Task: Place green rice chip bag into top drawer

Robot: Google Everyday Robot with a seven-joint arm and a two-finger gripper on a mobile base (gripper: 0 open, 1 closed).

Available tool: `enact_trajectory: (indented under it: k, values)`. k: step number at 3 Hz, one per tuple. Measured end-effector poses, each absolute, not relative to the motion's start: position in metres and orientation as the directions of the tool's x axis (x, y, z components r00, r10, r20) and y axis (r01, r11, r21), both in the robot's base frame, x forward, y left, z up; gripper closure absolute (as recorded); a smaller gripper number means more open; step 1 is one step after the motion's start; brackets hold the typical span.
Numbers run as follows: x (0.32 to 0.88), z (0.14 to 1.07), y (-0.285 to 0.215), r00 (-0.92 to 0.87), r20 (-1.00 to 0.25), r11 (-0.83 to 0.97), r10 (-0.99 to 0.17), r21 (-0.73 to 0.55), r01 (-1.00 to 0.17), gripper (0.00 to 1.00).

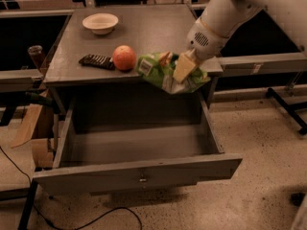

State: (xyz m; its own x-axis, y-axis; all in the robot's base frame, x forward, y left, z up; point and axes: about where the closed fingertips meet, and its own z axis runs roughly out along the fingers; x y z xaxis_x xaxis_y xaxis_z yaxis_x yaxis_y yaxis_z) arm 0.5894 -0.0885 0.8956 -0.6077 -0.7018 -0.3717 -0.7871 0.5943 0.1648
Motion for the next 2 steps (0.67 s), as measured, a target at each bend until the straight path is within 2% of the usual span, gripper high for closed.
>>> enact_trajectory:
  k: [1,2]
  values:
    - [0.5561,0.8429,-0.0707,-0.552,-0.256,0.472,-0.794,0.312,-0.824,1.00]
    - [0.5570,0.8373,-0.0680,-0.557,-0.255,0.474,-0.790,0.322,-0.820,1.00]
